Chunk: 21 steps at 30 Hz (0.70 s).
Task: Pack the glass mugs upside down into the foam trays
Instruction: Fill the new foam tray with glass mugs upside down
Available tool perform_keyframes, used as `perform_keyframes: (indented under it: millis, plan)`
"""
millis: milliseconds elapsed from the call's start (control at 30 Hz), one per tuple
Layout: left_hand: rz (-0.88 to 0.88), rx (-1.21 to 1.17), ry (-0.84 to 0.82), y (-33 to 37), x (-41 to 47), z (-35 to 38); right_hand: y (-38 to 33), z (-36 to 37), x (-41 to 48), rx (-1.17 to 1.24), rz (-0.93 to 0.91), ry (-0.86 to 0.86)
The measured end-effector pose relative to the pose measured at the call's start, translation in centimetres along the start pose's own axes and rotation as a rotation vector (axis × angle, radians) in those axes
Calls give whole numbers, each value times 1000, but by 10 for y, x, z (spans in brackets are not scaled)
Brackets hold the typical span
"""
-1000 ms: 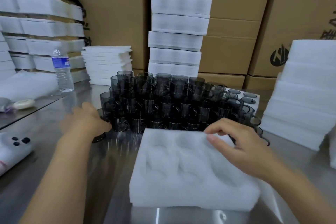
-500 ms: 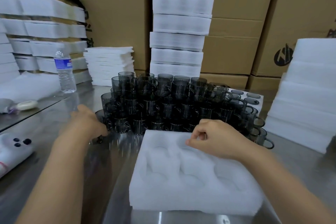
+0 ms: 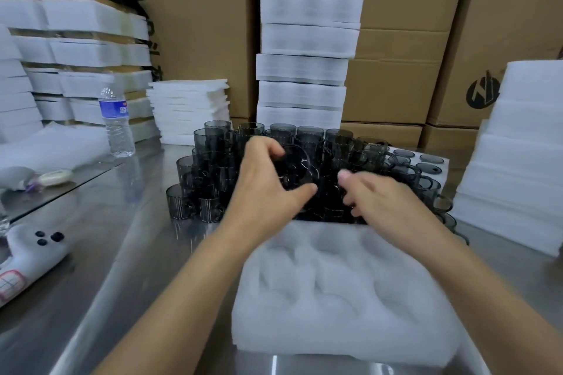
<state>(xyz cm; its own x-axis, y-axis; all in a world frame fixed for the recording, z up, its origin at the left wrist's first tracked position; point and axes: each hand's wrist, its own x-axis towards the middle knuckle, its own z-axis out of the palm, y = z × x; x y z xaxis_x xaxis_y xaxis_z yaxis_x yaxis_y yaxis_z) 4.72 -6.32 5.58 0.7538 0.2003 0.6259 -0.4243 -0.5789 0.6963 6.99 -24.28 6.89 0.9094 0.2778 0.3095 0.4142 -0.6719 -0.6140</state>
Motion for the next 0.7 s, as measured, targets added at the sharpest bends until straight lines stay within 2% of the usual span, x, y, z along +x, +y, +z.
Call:
perform_keyframes:
  millis: [33,100,200,400,567,700]
  plan:
    - [39,-15,-3,0,-2,7,-1,1,2,156,34,17]
    - [94,-59,-30,-3,-7,18,-2,9,3,358,83,-59]
    - [80,-65,-133,-9,-14,28,5,28,6,572,125,-122]
    - [-48,-270,-282,-20,-12,30,21,31,6,748,151,-174]
    - [-246,-492,-434,-30,-5,29,27,29,7,931,183,-210]
    - [-280,-569,-473,-34,-3,30,29,28,8,973,182,-213]
